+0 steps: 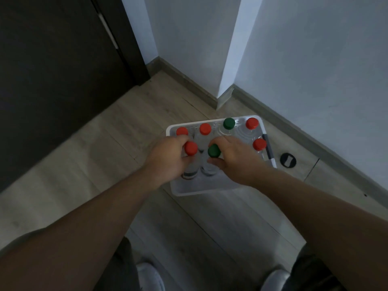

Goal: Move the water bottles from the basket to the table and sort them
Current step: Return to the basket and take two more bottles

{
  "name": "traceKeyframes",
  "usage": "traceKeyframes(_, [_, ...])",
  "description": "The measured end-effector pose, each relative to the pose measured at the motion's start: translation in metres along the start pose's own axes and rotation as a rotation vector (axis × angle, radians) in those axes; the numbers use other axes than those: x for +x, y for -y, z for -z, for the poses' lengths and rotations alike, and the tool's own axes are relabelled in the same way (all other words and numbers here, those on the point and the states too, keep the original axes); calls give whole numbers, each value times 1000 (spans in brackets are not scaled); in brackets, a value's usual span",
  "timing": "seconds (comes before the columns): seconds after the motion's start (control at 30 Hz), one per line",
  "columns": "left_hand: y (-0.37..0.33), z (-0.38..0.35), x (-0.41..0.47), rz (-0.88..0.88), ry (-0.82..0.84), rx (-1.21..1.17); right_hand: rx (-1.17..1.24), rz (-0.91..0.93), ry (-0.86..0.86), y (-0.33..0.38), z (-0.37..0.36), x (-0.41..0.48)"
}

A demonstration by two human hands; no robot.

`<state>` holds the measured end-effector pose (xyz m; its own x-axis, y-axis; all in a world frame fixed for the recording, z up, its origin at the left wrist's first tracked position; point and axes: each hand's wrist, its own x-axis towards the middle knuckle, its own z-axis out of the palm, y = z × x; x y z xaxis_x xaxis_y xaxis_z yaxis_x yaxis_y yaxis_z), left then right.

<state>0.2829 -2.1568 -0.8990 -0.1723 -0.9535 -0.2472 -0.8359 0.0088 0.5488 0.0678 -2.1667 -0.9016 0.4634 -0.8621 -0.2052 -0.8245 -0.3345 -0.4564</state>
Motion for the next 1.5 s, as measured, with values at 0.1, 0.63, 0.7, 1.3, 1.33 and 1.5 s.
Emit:
traceKeyframes(0.1, [-8, 21, -5, -55, -22, -140, 225, -40, -45, 7, 16, -9])
traceKeyframes(0.63, [-51, 26, -20, -228, -80, -493, 624, -37, -367, 6, 59, -34])
traceKeyframes(0.7, [-53, 24, -21, -249, -81, -503, 580, -36, -356, 1, 56, -37])
traceKeyframes(1.3, [-42, -16, -29, -26, 216, -797, 988, -109, 124, -20, 31, -64])
traceKeyframes(1.33, [-38, -20, -29, -2, 205, -789, 1001, -122, 122, -20, 29, -64])
traceKeyframes(1.5, [-34, -32, -31, 60, 160, -793, 999, -188, 136, -27, 20, -64])
